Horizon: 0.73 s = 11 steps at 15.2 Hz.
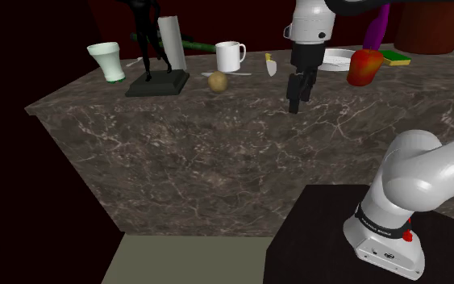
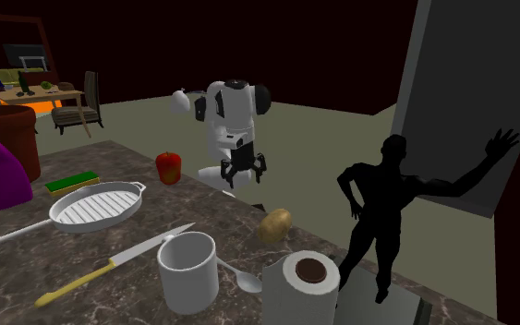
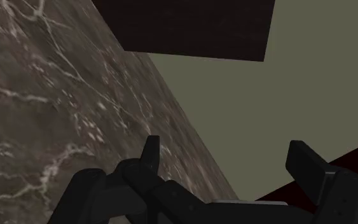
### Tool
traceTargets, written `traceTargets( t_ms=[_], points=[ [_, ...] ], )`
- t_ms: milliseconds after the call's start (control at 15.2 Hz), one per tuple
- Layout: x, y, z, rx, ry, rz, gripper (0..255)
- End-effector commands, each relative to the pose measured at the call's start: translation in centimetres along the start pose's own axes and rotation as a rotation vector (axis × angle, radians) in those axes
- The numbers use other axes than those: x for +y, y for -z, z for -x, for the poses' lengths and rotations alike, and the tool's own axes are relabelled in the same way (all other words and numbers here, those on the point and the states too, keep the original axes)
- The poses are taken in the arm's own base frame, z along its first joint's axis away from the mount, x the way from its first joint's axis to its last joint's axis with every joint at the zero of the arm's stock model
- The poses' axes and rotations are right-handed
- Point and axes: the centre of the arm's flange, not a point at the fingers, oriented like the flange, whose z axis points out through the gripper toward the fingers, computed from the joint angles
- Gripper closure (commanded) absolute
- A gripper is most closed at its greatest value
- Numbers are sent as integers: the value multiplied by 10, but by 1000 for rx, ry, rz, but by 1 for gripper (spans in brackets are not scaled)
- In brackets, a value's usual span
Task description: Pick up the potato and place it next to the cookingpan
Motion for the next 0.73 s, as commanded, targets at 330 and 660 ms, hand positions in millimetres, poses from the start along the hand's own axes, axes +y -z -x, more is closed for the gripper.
traceTargets(
  t_ms=[330,660],
  points=[
    [-27,15,-58,16,-180,22,0],
    [-44,30,-119,32,-359,43,0]
  ],
)
